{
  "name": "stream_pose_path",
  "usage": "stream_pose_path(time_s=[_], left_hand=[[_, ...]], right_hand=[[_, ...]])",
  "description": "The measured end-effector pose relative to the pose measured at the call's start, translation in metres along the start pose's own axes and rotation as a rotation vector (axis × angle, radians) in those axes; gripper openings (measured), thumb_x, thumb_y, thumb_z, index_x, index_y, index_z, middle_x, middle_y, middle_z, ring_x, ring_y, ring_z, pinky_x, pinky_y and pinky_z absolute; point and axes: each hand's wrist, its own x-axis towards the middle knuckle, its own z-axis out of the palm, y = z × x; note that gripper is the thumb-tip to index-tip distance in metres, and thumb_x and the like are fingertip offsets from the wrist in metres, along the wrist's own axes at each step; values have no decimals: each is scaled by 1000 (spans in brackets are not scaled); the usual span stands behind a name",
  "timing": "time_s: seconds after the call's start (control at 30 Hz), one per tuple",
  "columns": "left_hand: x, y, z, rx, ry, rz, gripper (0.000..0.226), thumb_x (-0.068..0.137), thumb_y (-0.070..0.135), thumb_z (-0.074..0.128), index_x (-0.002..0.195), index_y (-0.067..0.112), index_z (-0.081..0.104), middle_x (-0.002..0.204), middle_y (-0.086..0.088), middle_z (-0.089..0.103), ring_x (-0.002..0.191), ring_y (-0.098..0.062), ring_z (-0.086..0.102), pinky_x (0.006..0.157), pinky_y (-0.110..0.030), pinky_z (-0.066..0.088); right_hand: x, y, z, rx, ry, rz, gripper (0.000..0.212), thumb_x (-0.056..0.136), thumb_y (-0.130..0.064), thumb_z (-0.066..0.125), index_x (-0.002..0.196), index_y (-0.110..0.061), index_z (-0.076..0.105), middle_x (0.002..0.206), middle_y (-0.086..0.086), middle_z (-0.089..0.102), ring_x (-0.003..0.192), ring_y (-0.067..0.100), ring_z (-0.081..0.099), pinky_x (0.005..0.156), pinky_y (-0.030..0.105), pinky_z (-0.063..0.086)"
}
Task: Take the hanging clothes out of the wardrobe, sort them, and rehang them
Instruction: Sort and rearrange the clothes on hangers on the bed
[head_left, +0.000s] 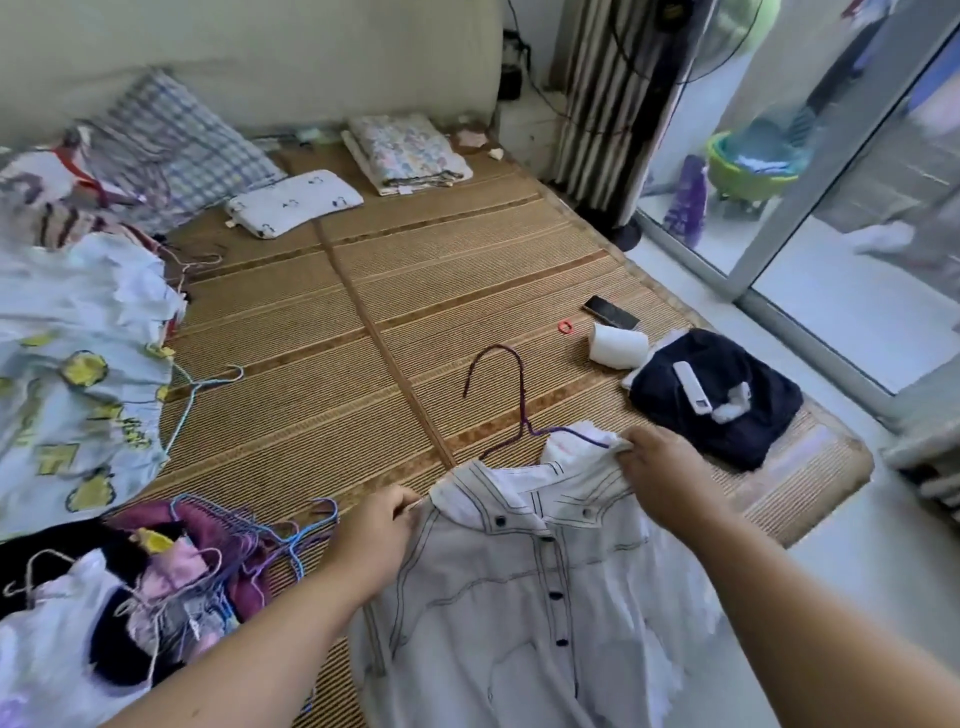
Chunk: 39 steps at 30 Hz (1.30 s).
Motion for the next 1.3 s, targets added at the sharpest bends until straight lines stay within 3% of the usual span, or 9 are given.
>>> stream_pose_path(time_s=[0.1,0.27,0.4,0.5,0.57,0.73,0.83,1.1,1.3], left_hand=[[58,-39,8,17,55,-95,12,94,29,53,94,25,65,84,8,65,73,-12,54,55,-27,32],[125,-102,36,64,42,-247,16,95,28,51,103,23,64,83,4,61,83,-22,57,62,-28,32],[157,-136,55,140,24,-287,19,96,31,49,104,21,63,89,-1,67,90,-26,61,61,-29,30],[171,-151,66,120,52,-333,23,94,31,53,115,25,61,107,-3,67,98,-26,60,69,-28,38],[173,-156,71,80,64,-332,32,90,28,58,123,27,58,115,-5,59,103,-26,57,85,-31,45],[150,-151,72,83,17,-236,48,85,25,61,132,29,51,130,-4,50,122,-24,44,104,-33,35],[122,-141,73,138,-12,-155,48,86,31,59,133,31,50,130,-3,51,123,-22,42,103,-26,29],[0,-125,53,174,-37,42,51,84,35,58,134,31,49,138,-6,48,132,-25,35,110,-27,24],[-140,-164,43,199,-142,97,48,85,35,58,132,32,49,129,-3,50,122,-24,45,102,-29,36]], right_hand=[[66,-12,60,-12,-64,-54,14,93,-23,51,79,-20,49,79,2,50,80,28,53,67,33,39],[137,-17,163,-136,-198,-62,20,95,-27,44,104,-12,53,100,13,58,97,34,54,69,34,37],[170,-22,216,-224,-277,-13,24,96,-28,41,116,-18,48,111,11,58,107,33,51,85,44,42],[181,-24,240,-218,-291,13,37,95,-32,41,132,-26,41,124,9,55,117,32,47,93,47,39],[177,-24,250,-188,-286,16,47,95,-33,44,140,-28,34,136,6,48,125,30,41,98,46,37],[120,-38,242,-147,-389,-68,62,93,-35,49,148,-29,21,150,1,32,132,27,37,104,42,37],[76,-49,222,-151,-453,-122,64,93,-37,50,148,-32,17,151,-3,30,135,22,34,108,39,34],[-66,-104,183,-34,-416,-176,64,91,-37,51,148,-32,21,150,-3,31,132,20,38,106,36,35],[-196,-138,162,52,-397,-223,65,90,-41,53,146,-37,20,149,-4,31,131,19,39,104,34,35]])
